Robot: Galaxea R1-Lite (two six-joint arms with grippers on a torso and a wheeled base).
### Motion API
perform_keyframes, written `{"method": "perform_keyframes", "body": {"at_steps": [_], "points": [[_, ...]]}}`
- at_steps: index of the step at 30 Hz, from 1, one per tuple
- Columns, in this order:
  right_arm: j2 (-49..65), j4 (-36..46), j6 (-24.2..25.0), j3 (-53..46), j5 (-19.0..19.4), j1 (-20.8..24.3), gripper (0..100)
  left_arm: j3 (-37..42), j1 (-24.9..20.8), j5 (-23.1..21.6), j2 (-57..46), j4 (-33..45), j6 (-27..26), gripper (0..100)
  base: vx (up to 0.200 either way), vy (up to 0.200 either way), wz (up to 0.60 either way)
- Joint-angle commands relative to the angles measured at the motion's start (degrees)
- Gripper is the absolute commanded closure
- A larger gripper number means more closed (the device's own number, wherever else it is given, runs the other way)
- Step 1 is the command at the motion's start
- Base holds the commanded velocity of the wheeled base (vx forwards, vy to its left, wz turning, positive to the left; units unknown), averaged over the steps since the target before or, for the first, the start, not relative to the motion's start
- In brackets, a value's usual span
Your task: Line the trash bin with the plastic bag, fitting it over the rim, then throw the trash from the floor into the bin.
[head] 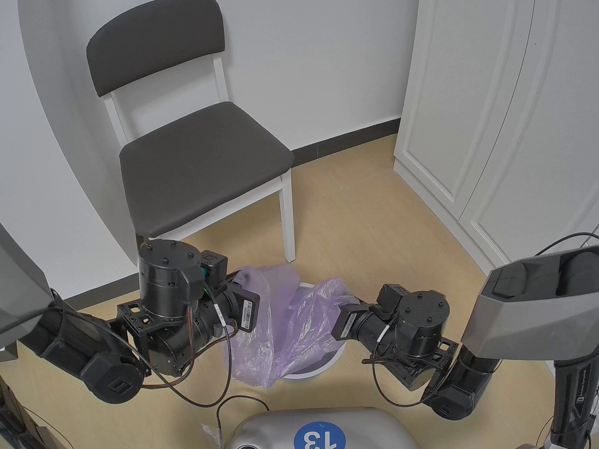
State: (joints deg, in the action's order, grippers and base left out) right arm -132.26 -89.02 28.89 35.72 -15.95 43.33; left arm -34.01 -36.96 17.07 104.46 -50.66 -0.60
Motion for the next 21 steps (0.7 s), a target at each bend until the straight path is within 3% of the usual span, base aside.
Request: {"method": "perform_keyframes", "body": {"at_steps": [1,21], "points": [[-2.4,-0.6,0.0,-0.3,0.3,-0.3,100,-2.0,0.0,0.0,3.1,-0.6,0.8,100,0.0,0.0,0.0],[-9.2,-0.5,1.0,0.8,1.0,-0.5,100,-5.4,-0.5,0.0,5.1,-0.5,0.3,100,0.0,0.0,0.0]]}}
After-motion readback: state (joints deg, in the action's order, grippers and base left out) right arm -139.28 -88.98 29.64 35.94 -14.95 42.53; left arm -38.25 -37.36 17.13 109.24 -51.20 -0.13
